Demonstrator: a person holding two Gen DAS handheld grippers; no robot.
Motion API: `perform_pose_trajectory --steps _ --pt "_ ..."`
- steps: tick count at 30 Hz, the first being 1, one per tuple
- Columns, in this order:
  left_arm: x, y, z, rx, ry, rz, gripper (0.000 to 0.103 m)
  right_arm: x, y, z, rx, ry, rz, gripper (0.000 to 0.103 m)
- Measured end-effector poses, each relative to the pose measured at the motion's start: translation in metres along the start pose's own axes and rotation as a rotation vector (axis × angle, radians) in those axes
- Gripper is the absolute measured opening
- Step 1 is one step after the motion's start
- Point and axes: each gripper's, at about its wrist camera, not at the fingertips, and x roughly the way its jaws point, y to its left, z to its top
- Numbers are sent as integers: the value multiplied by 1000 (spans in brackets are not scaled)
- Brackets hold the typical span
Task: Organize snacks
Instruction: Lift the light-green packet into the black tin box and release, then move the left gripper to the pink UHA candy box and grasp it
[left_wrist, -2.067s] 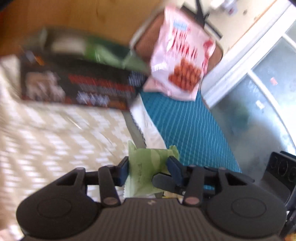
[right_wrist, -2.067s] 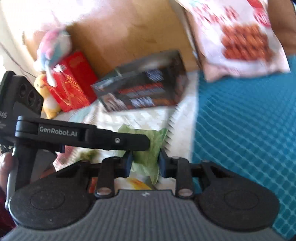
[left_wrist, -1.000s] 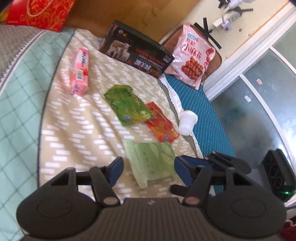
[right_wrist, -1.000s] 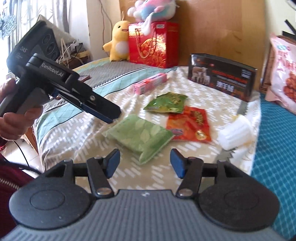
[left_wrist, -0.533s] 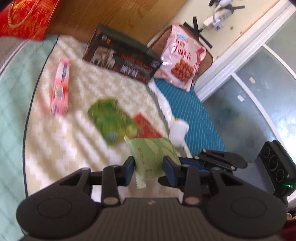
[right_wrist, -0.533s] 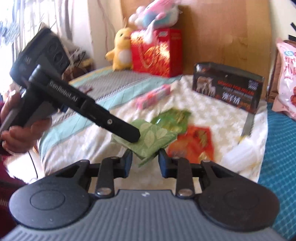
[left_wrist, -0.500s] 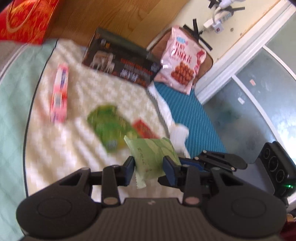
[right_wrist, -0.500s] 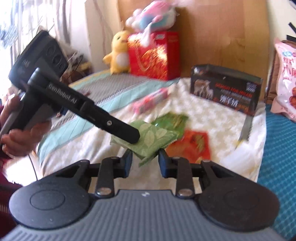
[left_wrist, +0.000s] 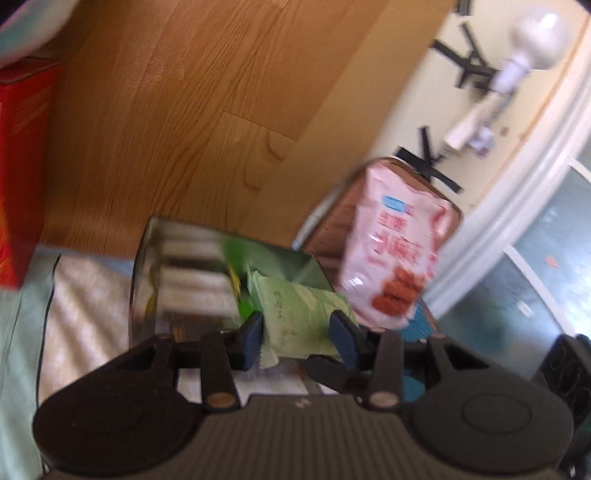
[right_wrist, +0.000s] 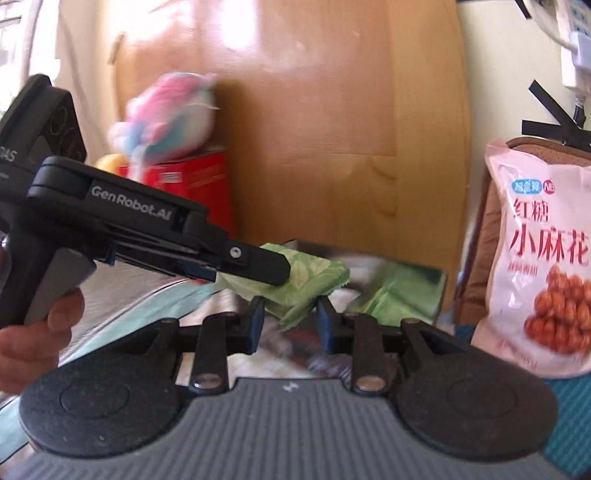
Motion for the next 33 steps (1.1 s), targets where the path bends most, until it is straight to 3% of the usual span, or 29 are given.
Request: perform_pose_trajectory --steps 2,6,9,11,14,18,20,22,24,25,26,27,31,33 --pt "23 5 10 -1 8 24 47 20 -7 0 12 8 -58 37" --pt "48 17 8 -20 43 42 56 35 -16 -1 26 28 -161 58" --pt "27 28 2 -34 45 14 56 19 -11 -12 35 14 -150 58" --pt "-6 41 -3 -40 3 -6 61 4 -3 -17 25 15 -140 58" --pt "-53 68 -19 -97 -42 66 63 -11 12 -25 95 64 3 66" --pt "-91 102 -51 -229 -74 95 63 -4 66 -38 118 182 249 76" --pt "-101 110 -67 -277 -83 101 63 4 102 -49 58 228 302 77" --pt "-109 111 -82 -305 -91 84 63 16 129 -61 17 264 291 77" --pt "-116 109 -97 -324 -98 61 63 29 143 -72 7 308 283 69" --pt "-119 108 -104 -331 -99 55 63 33 145 -74 -14 306 260 59" --pt "-121 107 -110 -333 -97 52 63 29 147 -76 -47 286 246 40" --pt "-122 105 -115 -330 -94 53 63 25 147 -77 -60 292 243 34" --pt "-127 94 -135 -281 -59 71 63 -14 126 -88 -115 320 312 28" --pt "-128 88 -144 -248 -49 71 63 -43 123 -97 -172 336 393 28"
